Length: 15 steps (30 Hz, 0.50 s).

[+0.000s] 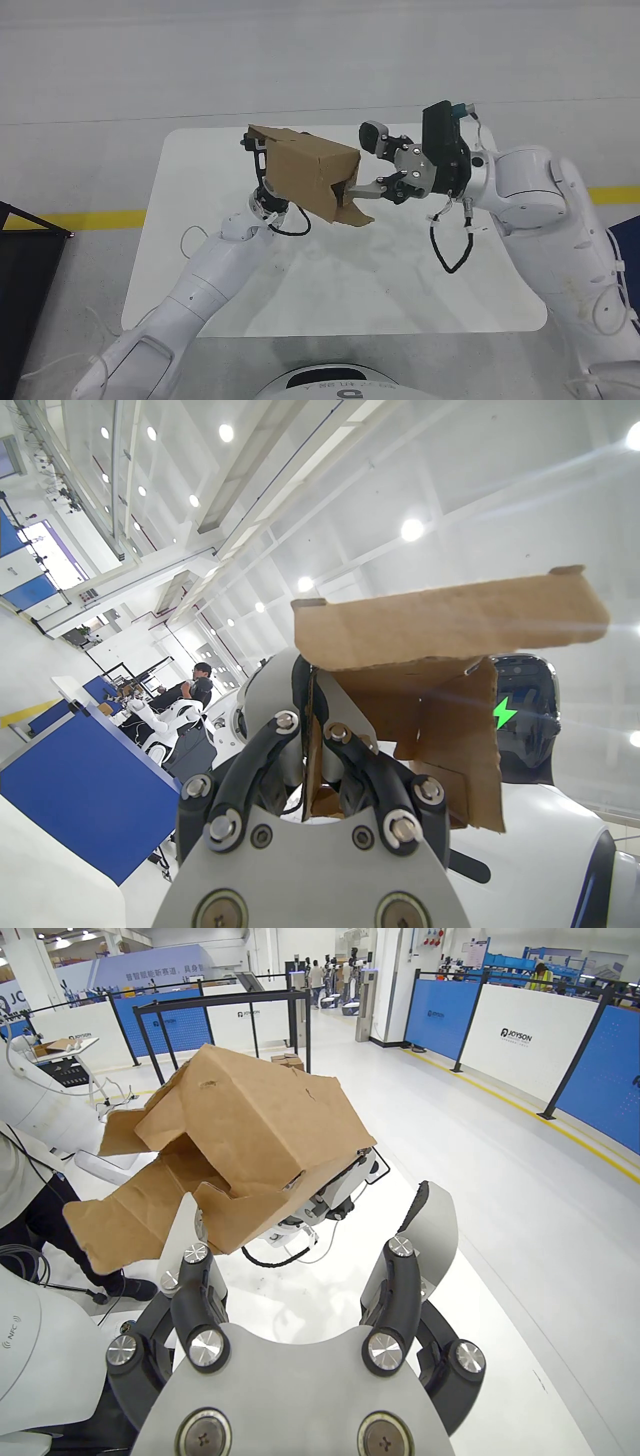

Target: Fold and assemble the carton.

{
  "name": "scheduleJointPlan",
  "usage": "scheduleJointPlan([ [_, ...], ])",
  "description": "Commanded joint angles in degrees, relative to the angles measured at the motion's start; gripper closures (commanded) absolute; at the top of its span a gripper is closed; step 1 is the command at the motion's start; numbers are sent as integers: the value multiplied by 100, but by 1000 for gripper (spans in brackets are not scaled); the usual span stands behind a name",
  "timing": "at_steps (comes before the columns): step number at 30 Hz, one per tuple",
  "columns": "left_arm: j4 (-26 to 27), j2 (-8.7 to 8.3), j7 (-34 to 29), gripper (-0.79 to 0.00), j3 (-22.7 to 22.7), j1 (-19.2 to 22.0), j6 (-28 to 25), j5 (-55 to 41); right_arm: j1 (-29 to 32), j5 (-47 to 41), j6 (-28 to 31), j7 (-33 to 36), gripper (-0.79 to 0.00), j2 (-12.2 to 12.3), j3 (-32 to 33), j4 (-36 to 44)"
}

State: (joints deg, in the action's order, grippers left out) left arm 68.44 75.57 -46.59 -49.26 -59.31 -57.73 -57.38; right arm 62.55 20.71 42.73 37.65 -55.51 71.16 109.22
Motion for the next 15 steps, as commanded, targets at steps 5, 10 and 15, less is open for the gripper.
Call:
scheduleJointPlan([
  [5,74,-21,25,0,-6,-33,-25,-26,-162,239,-232,7,-625,-36,-236,-55],
  [10,128,-31,28,0,-84,-85,-28,-74,-174,470,-383,27,-600,-38,-283,94],
  [15,140,-21,25,0,-51,-105,-25,-113,-37,393,-384,-68,-723,-4,-69,221],
])
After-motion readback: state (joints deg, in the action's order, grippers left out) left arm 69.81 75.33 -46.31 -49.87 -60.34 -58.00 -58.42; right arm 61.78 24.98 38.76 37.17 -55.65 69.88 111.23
